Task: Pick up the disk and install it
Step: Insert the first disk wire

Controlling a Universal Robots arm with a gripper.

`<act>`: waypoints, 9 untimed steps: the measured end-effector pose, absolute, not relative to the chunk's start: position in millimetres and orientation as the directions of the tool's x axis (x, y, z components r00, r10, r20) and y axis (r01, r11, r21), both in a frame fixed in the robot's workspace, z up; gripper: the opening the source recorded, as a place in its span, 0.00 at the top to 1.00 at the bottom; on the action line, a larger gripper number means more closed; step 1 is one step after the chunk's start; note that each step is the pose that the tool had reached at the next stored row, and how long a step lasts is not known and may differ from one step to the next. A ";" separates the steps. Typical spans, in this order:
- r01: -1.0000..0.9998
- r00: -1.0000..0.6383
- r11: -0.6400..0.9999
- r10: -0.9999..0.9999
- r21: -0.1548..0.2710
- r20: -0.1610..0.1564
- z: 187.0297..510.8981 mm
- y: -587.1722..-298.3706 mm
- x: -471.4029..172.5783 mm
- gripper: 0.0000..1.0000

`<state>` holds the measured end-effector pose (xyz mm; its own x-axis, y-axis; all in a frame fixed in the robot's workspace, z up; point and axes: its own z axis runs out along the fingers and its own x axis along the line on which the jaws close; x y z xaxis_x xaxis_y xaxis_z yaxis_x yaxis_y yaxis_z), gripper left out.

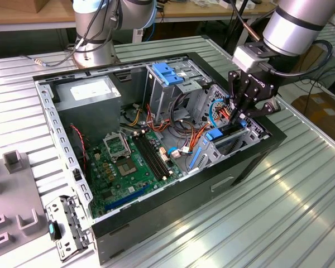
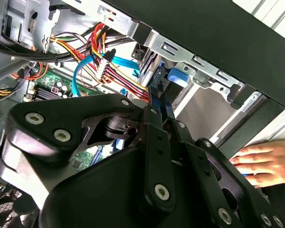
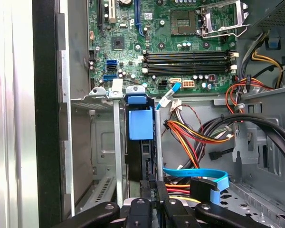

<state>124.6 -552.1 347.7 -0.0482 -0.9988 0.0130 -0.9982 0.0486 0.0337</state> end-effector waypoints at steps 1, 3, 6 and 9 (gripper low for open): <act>-0.998 -0.048 0.049 -0.999 0.034 0.013 347.7 -552.5 124.6 0.84; -0.998 -0.048 0.049 -0.999 0.034 0.013 347.3 -553.1 124.6 0.84; -0.998 -0.048 0.049 -0.999 0.034 0.013 345.5 -553.2 124.6 0.84; -0.998 -0.048 0.049 -0.999 0.034 0.013 341.9 -553.2 124.6 0.84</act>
<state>124.6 -553.2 341.9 -0.0482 -0.9987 0.0132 -0.9982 0.0486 0.0338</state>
